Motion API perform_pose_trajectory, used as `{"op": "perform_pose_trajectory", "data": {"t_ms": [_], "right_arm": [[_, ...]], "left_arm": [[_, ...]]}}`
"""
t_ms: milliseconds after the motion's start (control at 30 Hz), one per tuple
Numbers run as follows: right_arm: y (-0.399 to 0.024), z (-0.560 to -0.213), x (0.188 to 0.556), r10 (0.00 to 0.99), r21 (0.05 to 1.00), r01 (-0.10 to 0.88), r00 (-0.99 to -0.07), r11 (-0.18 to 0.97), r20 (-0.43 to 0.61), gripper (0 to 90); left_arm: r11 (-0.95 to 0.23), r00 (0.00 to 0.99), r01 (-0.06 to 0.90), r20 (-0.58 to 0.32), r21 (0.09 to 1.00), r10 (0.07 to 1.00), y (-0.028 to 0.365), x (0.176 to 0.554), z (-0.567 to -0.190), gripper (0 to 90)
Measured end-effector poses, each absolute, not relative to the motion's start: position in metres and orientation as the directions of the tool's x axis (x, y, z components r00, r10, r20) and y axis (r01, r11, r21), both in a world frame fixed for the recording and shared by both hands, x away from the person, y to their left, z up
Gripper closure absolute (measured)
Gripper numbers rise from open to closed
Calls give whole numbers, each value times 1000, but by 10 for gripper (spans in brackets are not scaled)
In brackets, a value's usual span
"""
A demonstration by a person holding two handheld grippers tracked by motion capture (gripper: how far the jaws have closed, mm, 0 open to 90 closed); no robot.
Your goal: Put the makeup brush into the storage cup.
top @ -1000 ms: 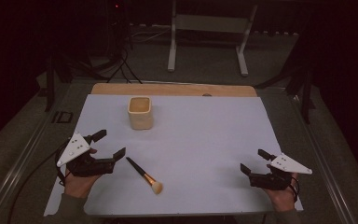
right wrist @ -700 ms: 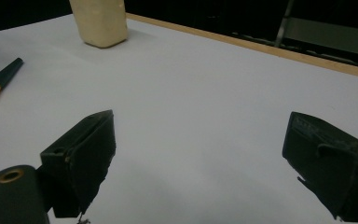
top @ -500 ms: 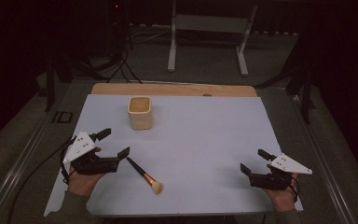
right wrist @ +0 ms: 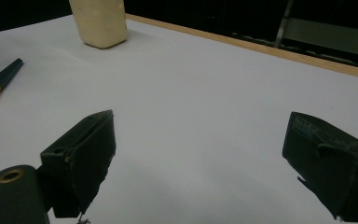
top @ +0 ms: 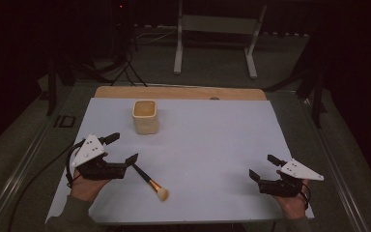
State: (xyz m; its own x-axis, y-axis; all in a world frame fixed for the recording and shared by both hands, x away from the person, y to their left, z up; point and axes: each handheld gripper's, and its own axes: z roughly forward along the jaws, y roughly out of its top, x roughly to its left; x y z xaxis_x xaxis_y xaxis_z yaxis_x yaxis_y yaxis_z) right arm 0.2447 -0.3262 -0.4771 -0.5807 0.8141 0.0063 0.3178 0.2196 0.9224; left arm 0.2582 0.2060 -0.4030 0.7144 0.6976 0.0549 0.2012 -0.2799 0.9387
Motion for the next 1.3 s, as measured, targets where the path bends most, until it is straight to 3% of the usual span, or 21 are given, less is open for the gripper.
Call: {"op": "perform_pose_trajectory", "data": {"t_ms": [367,800,1000,1300], "right_arm": [[-327,-477,245,815,923,317,-580,216,8,94],[-327,-477,245,815,924,320,-579,209,16,94],[-327,-477,245,815,924,319,-579,209,16,93],[-328,-477,245,815,925,319,-579,207,17,93]], "left_arm": [[-439,782,219,113,871,614,196,264,-398,136],[-568,843,238,123,788,523,183,274,-403,149],[-679,894,252,104,689,437,168,287,-410,149],[-760,916,256,101,597,388,157,298,-424,154]]}}
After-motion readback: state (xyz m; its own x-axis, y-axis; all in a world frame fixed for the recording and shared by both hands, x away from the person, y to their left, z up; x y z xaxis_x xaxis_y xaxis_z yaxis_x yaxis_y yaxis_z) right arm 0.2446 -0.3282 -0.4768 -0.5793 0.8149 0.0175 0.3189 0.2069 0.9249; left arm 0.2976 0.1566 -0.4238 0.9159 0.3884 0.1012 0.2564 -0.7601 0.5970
